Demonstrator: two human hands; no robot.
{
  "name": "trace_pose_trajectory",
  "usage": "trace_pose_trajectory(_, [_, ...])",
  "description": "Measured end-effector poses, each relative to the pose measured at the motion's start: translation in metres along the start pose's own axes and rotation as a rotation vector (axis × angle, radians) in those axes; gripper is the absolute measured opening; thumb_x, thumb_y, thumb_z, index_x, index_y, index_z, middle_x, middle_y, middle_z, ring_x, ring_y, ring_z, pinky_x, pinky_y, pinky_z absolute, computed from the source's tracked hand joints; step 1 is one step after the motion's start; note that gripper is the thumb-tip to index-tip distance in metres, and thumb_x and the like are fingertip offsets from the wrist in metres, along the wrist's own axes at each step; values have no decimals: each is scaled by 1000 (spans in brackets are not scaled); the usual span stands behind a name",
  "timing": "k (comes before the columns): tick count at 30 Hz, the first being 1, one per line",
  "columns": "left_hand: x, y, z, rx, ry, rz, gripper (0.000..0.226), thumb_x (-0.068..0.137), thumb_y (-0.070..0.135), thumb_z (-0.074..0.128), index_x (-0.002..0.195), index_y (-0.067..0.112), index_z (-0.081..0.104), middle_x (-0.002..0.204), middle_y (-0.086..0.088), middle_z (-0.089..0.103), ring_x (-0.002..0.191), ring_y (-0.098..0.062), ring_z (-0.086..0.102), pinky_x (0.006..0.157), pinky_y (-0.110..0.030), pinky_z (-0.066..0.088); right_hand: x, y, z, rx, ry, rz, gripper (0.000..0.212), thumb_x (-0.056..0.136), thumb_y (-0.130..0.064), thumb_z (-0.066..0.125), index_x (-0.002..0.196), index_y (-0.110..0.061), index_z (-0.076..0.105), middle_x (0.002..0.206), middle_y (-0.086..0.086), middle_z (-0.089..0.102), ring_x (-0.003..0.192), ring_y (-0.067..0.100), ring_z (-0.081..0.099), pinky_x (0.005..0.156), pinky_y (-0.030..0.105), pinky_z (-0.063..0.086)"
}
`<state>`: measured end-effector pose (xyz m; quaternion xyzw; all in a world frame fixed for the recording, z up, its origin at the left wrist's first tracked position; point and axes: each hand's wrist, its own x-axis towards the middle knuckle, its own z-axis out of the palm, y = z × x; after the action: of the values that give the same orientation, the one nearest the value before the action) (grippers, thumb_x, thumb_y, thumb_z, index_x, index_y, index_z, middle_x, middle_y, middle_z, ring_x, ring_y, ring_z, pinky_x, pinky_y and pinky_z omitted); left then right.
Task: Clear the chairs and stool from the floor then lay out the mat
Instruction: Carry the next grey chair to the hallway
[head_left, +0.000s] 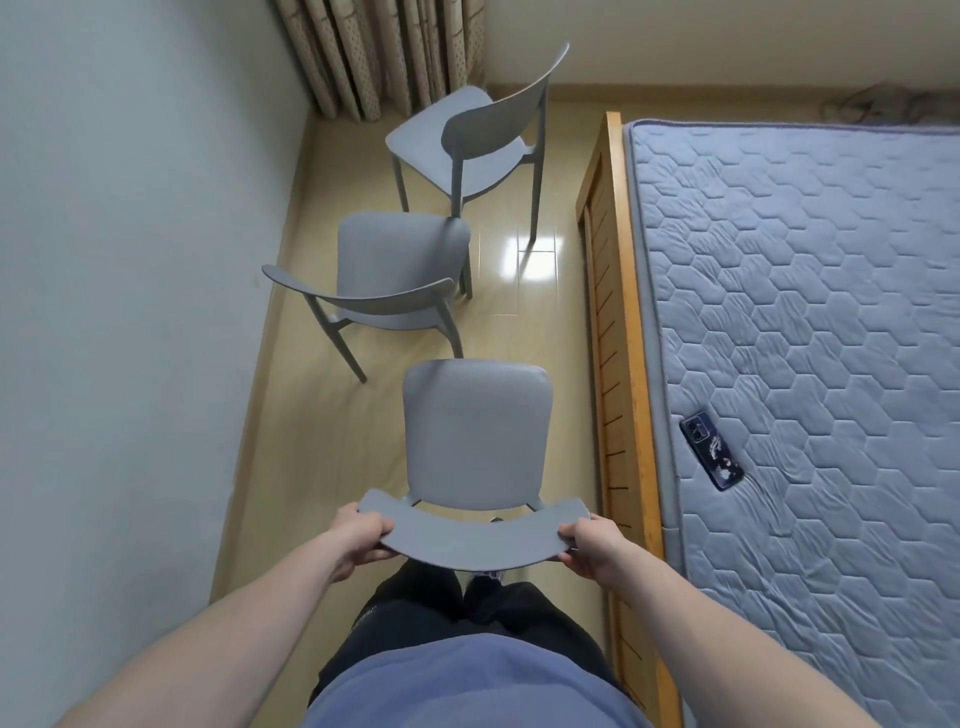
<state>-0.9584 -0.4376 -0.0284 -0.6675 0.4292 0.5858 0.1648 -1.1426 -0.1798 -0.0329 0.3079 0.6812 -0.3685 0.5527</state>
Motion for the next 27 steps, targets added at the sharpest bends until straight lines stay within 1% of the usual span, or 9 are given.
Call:
trace_pose_trajectory(2, [-4, 12, 0, -5, -23, 14, 32, 93, -11, 51, 123, -1, 45, 109, -21, 63, 85, -29, 70, 52, -32, 62, -6, -5, -3, 6, 10, -8, 37, 101, -8, 56, 136, -11, 44, 101, 16, 68, 87, 28, 76, 56, 23, 57])
trace_pose_trajectory(5, [-10, 28, 1, 22, -58, 39, 30, 91, -13, 50, 120, -4, 46, 107, -23, 64, 87, -30, 71, 52, -31, 61, -14, -8, -8, 17, 11, -28, 19, 101, -6, 54, 119, -3, 50, 96, 20, 71, 92, 30, 76, 48, 21, 53])
trace_pose_trajectory(9, [-17, 38, 6, 94, -80, 63, 28, 92, -12, 50, 118, -5, 45, 103, -23, 64, 85, -30, 71, 55, -30, 62, -27, -2, -11, 78, 32, -29, 2, 100, -4, 52, 102, -3, 52, 94, 19, 70, 73, 26, 76, 47, 21, 52])
trace_pose_trajectory(11, [-19, 41, 9, 138, -91, 80, 25, 92, -11, 50, 116, -5, 45, 101, -24, 65, 84, -31, 71, 57, -31, 63, -33, 5, -14, 116, 51, -36, 4, 100, -4, 51, 96, -4, 52, 89, 18, 70, 68, 25, 76, 48, 20, 52])
trace_pose_trajectory(14, [-22, 47, 12, 185, -113, 118, 17, 92, -11, 50, 108, -5, 48, 98, -25, 66, 82, -31, 72, 59, -32, 63, -41, 22, -16, 190, 52, -20, 5, 100, -3, 50, 99, -2, 54, 88, 20, 72, 73, 27, 77, 47, 20, 51])
trace_pose_trajectory(17, [-29, 53, 17, 257, -143, 139, 7, 91, -11, 50, 94, -5, 50, 94, -26, 66, 75, -33, 73, 60, -33, 62, -45, 43, -16, 274, 55, -7, 16, 99, -2, 47, 106, 2, 60, 77, 19, 76, 65, 25, 77, 40, 19, 50])
trace_pose_trajectory(19, [-33, 55, 20, 288, -161, 151, 8, 92, -11, 50, 90, -3, 49, 90, -26, 65, 68, -32, 74, 57, -33, 62, -48, 57, -14, 325, 51, 5, 21, 98, -2, 46, 109, 3, 63, 77, 19, 76, 68, 26, 78, 38, 18, 50])
trace_pose_trajectory(22, [-38, 56, 19, 355, -198, 165, 8, 94, -10, 50, 95, -3, 47, 89, -26, 66, 61, -29, 74, 56, -35, 61, -55, 83, -6, 409, 62, 24, 23, 98, -3, 47, 114, 5, 62, 84, 21, 77, 72, 26, 78, 39, 18, 51])
trace_pose_trajectory(27, [-30, 49, 8, 424, -282, 171, 27, 94, -11, 51, 119, -7, 41, 94, -29, 63, 68, -34, 73, 56, -40, 61, -73, 128, 22, 551, 126, 29, 21, 98, -1, 48, 114, 7, 60, 89, 24, 76, 62, 26, 76, 34, 19, 48])
